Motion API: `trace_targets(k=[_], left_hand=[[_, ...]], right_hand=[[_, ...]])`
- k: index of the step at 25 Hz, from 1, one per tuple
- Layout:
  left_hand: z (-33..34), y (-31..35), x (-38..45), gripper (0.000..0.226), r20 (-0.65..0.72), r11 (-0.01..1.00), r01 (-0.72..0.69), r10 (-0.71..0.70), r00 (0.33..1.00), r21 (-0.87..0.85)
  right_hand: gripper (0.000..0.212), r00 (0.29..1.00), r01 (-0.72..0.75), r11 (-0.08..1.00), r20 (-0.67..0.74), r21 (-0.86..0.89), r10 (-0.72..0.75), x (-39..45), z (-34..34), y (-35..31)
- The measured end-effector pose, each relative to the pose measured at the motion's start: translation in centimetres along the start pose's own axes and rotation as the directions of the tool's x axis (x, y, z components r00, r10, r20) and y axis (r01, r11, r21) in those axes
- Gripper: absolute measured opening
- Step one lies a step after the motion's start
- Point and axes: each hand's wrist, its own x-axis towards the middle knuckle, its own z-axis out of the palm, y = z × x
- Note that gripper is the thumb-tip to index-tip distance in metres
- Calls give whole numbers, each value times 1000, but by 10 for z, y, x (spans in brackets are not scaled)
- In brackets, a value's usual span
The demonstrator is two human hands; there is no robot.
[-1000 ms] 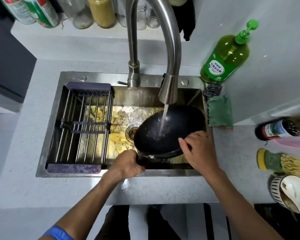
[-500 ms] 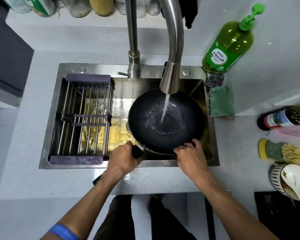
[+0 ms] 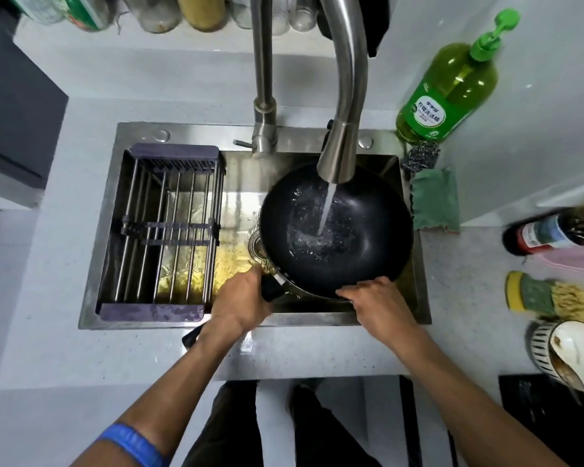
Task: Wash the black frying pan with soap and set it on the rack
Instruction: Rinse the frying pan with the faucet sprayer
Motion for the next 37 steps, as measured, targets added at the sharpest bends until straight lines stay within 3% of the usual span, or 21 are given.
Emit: trace_targets(k=[6,10,16,20,22,24,26,28,31,35,36,37], left_hand=[[14,-45,-30,43,-12,994,105,-105,994,-17],[-1,-46,-13,33,108,983,119,-104,989,-143],[-1,-13,4,33,203,982,121,-91,975,-145],[-46,-9,36,40,431,861,273,-71,900,-429],[-75,-9,78,41,203,858,209,-126,971,-469],[-102,-9,124,38,-56,777,198,-286,956,-597],[-120,-6,160,34,-89,608,174,-378,921,-775],[-124,-3,178,19,-109,532,105,-356,928,-840],[-133,2,180,9,-175,531,-1,-279,944,-847],[-151,2,201,25,-194,466,1,-369,909,-885],[-151,1,196,35,-156,480,37,-357,921,-876],[-147,1,182,44,-107,569,78,-283,953,-819]], right_hand=[[44,996,87,996,39,-25,-86,-5,16,-40],[35,985,172,983,36,-70,-170,17,-30,-31],[31,976,117,974,206,-195,-76,35,-37,-51],[30,997,30,991,78,-132,-20,31,-30,-44],[32,1000,1,994,8,-113,0,26,-31,-44],[42,998,26,990,-48,-138,-33,22,-30,-48],[44,996,53,982,-56,-180,-64,19,-27,-48],[42,998,53,975,-17,-214,-58,17,-24,-46],[42,998,59,970,45,-237,-49,16,-20,-49],[43,991,88,971,120,-221,-62,19,-19,-51],[43,990,83,968,134,-235,-52,20,-26,-54],[41,988,91,965,141,-246,-57,20,-34,-58]])
